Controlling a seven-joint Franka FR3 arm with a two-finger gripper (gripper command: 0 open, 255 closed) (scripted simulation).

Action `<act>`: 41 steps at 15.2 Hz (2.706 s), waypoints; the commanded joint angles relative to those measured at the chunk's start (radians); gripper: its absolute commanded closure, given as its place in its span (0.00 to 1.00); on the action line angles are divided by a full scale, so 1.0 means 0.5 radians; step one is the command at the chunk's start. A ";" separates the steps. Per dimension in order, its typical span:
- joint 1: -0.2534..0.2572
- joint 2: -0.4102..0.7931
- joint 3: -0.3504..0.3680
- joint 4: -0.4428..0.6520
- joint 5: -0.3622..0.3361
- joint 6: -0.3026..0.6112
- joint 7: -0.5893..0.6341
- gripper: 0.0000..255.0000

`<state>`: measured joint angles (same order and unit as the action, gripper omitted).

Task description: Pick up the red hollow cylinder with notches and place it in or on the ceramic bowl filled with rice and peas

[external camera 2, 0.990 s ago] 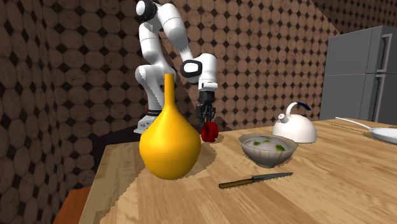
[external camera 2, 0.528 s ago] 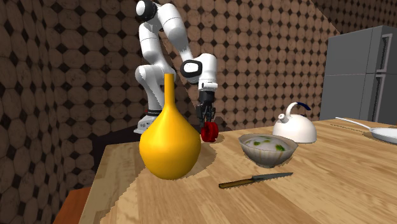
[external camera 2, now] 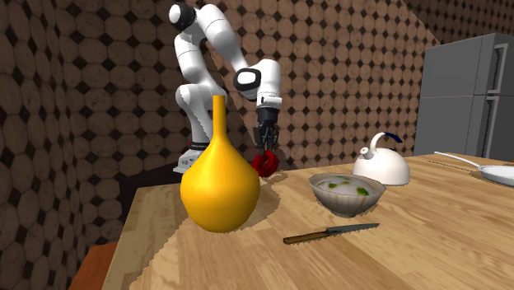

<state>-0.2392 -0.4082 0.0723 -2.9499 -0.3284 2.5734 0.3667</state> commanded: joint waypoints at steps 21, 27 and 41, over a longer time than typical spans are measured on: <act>0.146 -0.563 -0.073 0.284 0.221 -0.837 -0.247 1.00; 0.121 -0.422 -0.100 0.478 0.206 -0.882 -0.294 1.00; 0.017 0.676 -0.229 1.571 0.178 -0.834 -0.499 1.00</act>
<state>-0.2269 -0.1022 -0.0370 -2.2040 -0.2420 2.1617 0.1293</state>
